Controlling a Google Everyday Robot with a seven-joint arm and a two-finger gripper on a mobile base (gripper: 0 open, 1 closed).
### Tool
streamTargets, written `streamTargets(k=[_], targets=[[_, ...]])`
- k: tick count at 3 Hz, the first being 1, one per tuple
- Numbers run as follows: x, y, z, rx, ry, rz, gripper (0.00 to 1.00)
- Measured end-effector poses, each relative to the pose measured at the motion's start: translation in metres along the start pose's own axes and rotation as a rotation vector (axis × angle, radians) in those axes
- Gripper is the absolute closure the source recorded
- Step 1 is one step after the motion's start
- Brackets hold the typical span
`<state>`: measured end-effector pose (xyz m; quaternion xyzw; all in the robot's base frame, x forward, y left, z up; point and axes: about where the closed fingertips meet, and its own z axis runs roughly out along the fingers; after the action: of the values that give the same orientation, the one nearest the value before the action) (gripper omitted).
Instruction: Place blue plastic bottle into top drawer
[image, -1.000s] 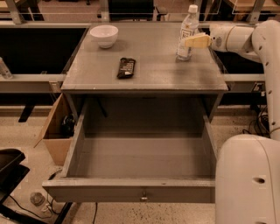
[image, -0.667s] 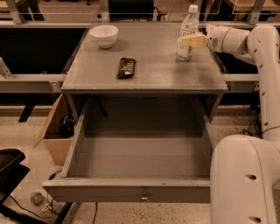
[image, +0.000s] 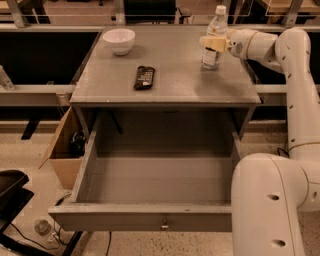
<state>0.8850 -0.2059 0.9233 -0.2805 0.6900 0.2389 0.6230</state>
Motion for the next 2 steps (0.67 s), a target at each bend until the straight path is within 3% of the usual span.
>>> streamTargets(k=[2], targets=[[-0.0005,0.0001,0.0001,0.0,-0.001,-0.001,0.84]])
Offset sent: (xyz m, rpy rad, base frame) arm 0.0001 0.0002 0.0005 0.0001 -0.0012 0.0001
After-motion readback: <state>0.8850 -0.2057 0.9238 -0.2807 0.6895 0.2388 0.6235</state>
